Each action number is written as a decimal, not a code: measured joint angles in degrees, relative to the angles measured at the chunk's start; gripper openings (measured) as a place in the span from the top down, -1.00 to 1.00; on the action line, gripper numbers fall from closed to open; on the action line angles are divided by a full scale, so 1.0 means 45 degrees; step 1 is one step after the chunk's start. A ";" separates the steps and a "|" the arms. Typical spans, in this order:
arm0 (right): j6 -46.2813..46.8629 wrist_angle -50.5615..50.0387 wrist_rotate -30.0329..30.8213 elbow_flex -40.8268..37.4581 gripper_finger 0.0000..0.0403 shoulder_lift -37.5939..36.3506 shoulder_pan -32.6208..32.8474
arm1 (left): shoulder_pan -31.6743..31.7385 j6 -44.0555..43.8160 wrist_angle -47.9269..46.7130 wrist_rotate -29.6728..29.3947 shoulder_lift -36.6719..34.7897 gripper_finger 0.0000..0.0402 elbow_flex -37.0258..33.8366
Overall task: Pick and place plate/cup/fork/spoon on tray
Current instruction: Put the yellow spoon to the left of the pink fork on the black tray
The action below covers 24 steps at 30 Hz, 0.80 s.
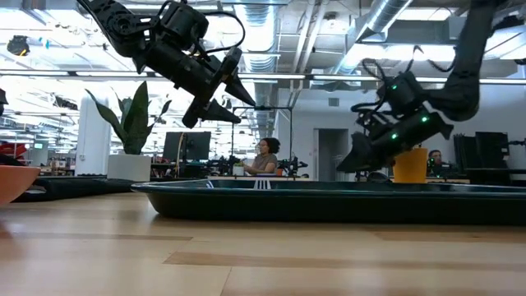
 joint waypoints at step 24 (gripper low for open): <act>0.0295 -0.1567 0.2631 0.0874 -0.14 0.0146 0.1216 | -0.0034 0.0839 0.0000 -0.0335 0.0000 -0.17 0.0000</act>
